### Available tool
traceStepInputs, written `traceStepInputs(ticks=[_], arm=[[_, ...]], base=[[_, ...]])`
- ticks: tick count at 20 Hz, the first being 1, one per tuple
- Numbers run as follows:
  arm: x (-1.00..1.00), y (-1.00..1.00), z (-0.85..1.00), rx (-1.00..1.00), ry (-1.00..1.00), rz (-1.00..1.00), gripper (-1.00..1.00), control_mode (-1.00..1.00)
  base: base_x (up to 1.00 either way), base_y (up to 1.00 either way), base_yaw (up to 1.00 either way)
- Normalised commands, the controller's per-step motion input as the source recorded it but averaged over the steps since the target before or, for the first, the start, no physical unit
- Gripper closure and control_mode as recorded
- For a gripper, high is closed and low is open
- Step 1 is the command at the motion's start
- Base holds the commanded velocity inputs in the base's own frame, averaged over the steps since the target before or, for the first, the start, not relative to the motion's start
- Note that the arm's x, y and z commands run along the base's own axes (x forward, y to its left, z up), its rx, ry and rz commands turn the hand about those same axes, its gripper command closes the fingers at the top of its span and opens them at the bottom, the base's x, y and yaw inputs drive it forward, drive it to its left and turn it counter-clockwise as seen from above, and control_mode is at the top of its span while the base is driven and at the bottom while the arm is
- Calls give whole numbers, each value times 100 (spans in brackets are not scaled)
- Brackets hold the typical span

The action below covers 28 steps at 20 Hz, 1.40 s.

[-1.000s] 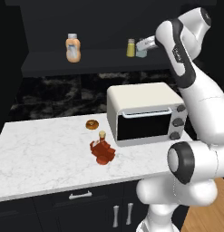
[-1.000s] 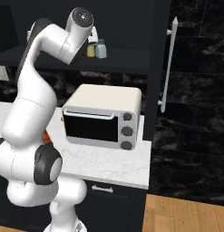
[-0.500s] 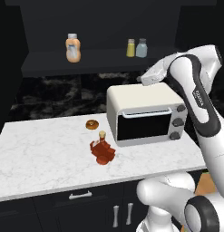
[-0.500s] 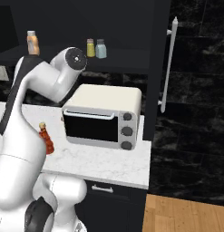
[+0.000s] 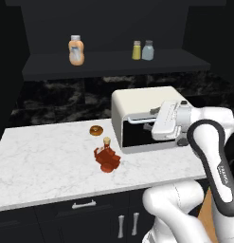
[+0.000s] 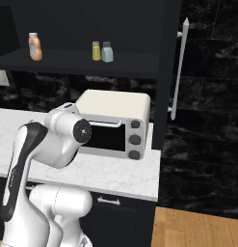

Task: Put the shaker and condiment bottle from the counter next to their counterparts in the cabinet.

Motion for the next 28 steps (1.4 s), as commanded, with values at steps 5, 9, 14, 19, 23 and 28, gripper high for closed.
traceStepInputs(ticks=[5,9,14,19,23,28], arm=[[-36,1,-45,0,-13,1,-100,-100],[-24,22,-77,0,-2,-1,-100,-100],[-31,48,-100,0,0,-5,-100,-100],[-32,60,-84,6,0,-11,-100,-100],[-24,72,-67,11,0,-13,-100,-100],[-8,66,-49,7,0,-18,-100,-100]], base=[[0,0,0],[0,0,0],[0,0,0],[0,0,0],[0,0,0],[0,0,0]])
